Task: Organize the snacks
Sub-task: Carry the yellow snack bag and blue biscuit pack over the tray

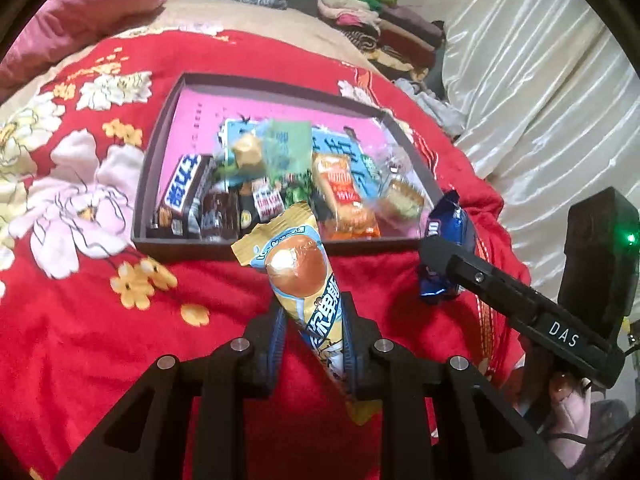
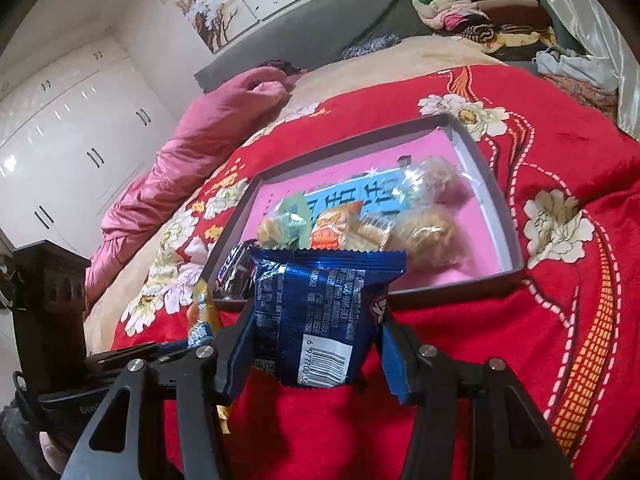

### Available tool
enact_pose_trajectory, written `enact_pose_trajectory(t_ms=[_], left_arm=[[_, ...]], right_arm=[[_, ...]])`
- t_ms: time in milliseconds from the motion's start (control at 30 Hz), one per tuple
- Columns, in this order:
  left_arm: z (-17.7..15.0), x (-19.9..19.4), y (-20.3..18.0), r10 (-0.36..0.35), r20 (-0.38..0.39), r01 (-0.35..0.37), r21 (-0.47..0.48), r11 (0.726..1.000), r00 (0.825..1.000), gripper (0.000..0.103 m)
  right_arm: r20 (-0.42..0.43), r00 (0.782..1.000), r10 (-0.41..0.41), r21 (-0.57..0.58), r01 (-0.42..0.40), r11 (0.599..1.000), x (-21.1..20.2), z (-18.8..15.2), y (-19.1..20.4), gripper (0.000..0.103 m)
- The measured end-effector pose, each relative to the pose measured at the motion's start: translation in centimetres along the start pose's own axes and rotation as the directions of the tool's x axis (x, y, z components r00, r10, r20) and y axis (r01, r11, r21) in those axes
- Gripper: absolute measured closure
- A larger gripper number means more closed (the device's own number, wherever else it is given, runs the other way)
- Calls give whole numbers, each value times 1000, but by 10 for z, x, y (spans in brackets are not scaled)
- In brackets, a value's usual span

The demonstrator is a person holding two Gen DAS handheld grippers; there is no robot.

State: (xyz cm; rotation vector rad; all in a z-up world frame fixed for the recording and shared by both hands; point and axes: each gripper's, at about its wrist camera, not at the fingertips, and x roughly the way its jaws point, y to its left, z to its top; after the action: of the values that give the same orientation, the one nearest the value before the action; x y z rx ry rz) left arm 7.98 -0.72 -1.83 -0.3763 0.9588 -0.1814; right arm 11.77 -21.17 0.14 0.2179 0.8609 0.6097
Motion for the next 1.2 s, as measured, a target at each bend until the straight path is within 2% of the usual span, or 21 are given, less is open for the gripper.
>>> enact_pose_trajectory(t_ms=[533,933,1200], left_arm=[[33,1,-4,15,69,-16,22,1000,998,78],[63,-2,2,12,129,-11,-8,1000,992,78],[84,-10,20,27,183,-18,-50,999,983,78]], right_arm=[[115,989,-89,-30,93,995,-23,27,-18,48],[154,982,-113,-24,118,993,-31,39,-30,48],[178,972,-154,-44,164,985,-34,47,-34,48]])
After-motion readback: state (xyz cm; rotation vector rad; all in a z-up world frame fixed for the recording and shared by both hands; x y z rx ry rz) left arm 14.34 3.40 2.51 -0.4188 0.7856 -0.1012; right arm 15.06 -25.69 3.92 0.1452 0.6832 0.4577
